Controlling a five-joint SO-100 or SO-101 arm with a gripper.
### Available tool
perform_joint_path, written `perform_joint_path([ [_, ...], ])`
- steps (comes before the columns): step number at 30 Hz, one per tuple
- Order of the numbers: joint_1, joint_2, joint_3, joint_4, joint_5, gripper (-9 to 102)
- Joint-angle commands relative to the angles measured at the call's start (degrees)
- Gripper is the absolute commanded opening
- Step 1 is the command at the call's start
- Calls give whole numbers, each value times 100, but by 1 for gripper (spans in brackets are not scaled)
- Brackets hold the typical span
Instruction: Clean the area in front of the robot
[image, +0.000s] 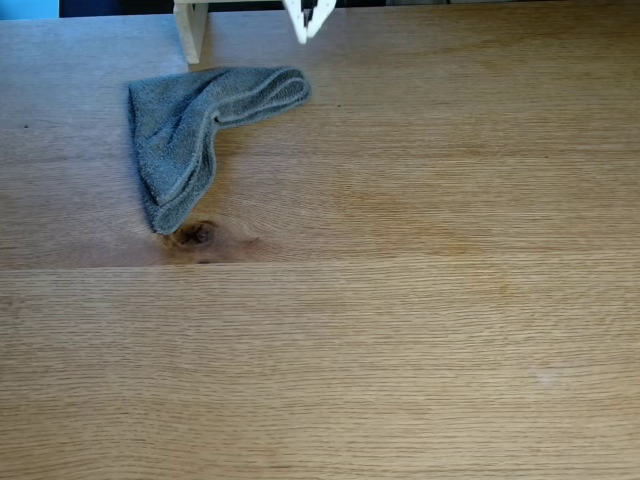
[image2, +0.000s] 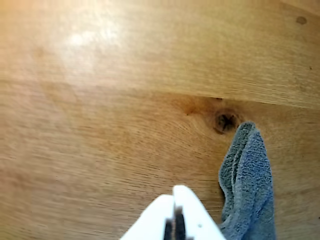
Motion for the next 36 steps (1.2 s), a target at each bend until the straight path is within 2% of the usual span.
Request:
perform_joint_path([
  [1, 0, 738, -79, 176, 369, 0],
  [5, 114, 1160, -62, 650, 896, 0],
  [14, 325, 2663, 35, 2470, 1573, 0],
  [28, 70, 5520, 2215, 3375, 993, 0],
  [31, 211, 6231, 2892, 3164, 1002, 0],
  [36, 167, 6240, 3691, 3261, 369, 0],
])
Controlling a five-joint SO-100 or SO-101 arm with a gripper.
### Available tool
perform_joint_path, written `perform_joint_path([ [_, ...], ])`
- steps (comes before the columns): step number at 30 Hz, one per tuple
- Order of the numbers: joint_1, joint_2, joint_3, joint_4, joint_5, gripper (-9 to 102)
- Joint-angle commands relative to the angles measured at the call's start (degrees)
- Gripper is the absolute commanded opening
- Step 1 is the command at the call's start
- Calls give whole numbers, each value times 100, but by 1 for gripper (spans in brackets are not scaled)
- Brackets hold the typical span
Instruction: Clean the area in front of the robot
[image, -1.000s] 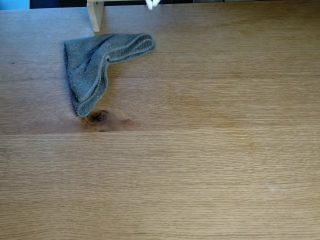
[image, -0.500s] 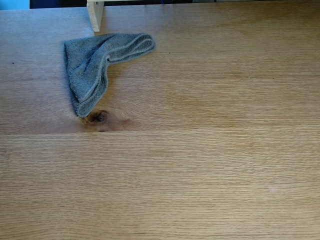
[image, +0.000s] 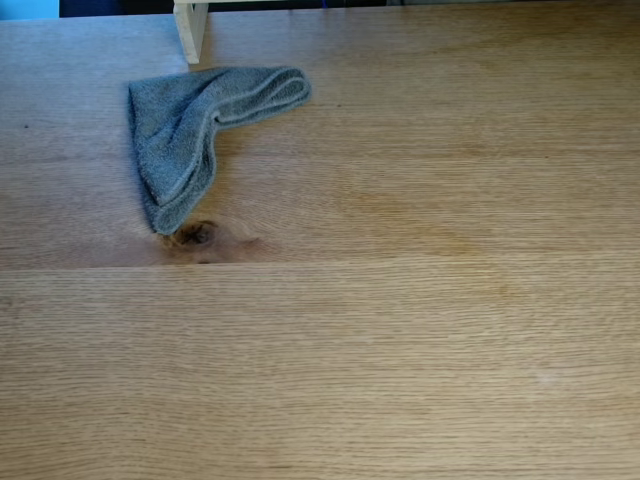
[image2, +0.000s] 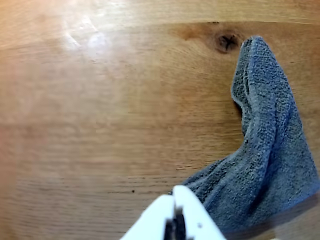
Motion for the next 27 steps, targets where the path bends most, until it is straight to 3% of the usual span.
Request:
perform_joint_path([
  [1, 9, 62, 343, 79, -378, 0],
  [11, 360, 62, 2312, -729, -290, 0],
  [27, -563, 62, 2206, -712, -378, 0],
])
